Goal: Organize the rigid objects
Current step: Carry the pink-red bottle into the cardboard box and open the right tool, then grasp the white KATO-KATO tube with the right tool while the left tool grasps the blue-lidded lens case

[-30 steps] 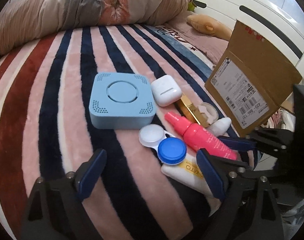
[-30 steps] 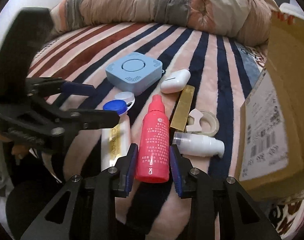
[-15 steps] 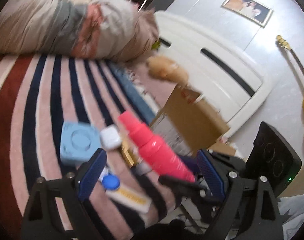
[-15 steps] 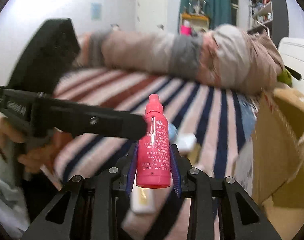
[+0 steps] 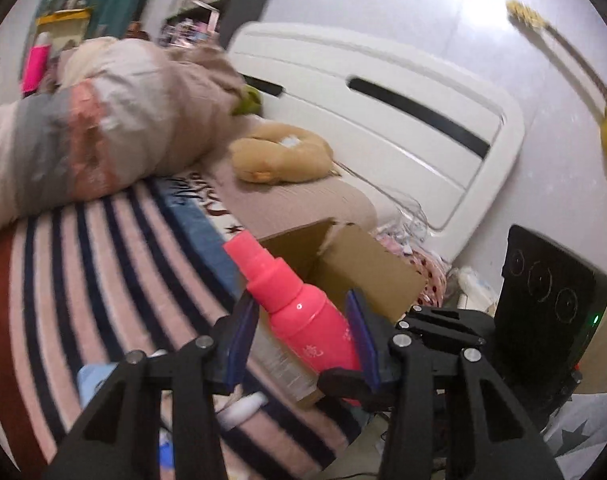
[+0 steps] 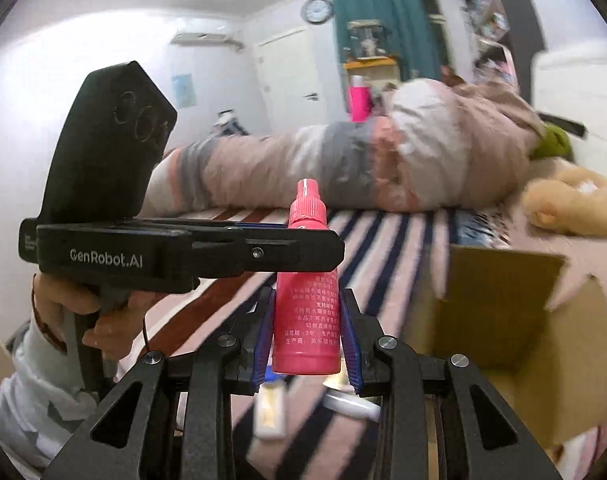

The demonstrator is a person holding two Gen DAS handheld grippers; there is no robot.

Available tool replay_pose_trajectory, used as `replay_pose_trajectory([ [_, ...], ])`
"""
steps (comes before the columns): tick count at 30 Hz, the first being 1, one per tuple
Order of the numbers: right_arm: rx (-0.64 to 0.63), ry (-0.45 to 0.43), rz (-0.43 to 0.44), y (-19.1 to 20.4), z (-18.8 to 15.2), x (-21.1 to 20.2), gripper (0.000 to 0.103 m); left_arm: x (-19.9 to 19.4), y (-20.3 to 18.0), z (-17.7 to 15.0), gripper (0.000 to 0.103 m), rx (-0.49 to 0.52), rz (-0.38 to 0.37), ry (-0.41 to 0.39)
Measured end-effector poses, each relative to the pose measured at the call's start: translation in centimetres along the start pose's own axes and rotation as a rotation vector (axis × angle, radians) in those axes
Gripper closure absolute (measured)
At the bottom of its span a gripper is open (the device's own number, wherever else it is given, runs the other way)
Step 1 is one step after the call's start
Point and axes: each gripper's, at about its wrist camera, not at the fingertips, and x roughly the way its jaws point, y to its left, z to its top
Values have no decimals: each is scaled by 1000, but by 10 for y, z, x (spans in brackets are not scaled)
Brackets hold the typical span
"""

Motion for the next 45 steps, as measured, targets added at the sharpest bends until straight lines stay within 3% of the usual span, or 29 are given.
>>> replay_pose_trajectory([
  [7,161,166,-90,-88,-7,-22,76,106,-45,25,60,72,6,264],
  [10,162,250,-130,-104,-16,-13,76,122,-52,22,53,99,82,307],
  [11,152,272,-157,-105,-17,-9,76,121,-52,20,44,107,107,307],
  [13,109,300,-235,-104,-23,-2,67,106,-48,16,32,111,135,270],
  [14,99,300,-264,-104,-24,-1,50,92,-43,15,27,110,165,237],
  [15,93,288,-280,-104,-25,-1,41,81,-38,14,26,110,195,212],
  [19,36,136,-261,-79,-17,-27,40,17,-4,-4,20,65,333,100],
  [22,-49,36,-120,-47,-3,-38,40,-19,31,-29,20,10,408,74],
  [24,-98,22,-23,-24,0,-37,40,-31,58,-54,20,-23,443,93],
  [29,-191,144,182,35,-17,4,41,-33,121,-112,20,-183,383,145],
  [32,-190,252,277,51,-44,36,52,-27,137,-133,20,-238,328,131],
  [34,-187,328,253,54,-66,58,53,-23,149,-144,20,-289,274,121],
  [38,-185,447,206,41,-103,102,57,-7,149,-154,20,-318,239,165],
  [40,-198,461,178,38,-112,122,63,7,148,-156,20,-332,224,193],
  [41,-207,458,155,36,-115,129,71,13,147,-157,20,-340,222,211],
  [43,-214,438,141,35,-117,132,71,27,143,-159,20,-329,225,239],
  [45,-193,432,110,32,-117,125,72,38,137,-161,33,-294,257,270],
])
